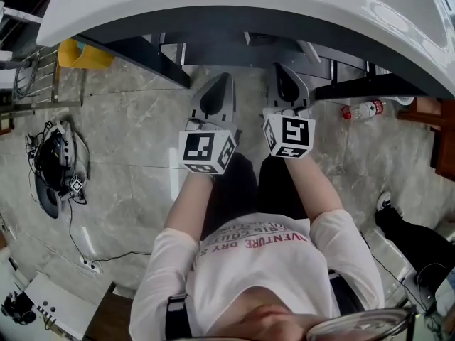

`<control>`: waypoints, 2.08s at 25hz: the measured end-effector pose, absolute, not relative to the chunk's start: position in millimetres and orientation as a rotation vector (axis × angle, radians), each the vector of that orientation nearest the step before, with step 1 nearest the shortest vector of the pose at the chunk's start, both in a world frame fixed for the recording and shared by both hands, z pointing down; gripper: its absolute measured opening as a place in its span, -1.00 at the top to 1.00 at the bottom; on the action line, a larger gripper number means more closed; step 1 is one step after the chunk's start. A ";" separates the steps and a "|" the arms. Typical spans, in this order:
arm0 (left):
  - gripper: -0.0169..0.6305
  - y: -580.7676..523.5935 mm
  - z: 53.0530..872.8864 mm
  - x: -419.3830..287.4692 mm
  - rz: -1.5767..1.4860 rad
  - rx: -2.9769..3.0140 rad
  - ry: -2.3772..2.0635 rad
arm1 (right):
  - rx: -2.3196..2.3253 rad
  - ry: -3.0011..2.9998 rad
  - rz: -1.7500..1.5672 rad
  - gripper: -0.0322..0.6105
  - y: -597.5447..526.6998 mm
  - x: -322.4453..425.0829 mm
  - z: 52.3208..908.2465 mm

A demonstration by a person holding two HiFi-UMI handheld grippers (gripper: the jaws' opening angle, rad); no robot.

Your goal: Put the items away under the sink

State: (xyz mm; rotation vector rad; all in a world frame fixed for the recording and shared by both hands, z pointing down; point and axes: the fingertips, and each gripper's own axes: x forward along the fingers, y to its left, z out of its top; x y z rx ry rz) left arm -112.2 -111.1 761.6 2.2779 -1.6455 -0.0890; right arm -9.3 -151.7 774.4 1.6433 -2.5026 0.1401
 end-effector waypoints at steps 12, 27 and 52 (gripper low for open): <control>0.88 -57.1 626.3 -59.4 0.105 2.219 -1.553 | 1.501 -2.499 0.265 0.83 -77.4 20.8 625.4; 0.88 -49.3 315.3 -45.8 -0.009 2.284 -1.605 | 1.535 -2.539 0.141 0.82 -58.3 44.9 305.0; 0.88 -45.4 156.6 -60.0 -0.199 2.608 -1.598 | 1.657 -2.655 -0.014 0.82 -59.6 31.0 169.2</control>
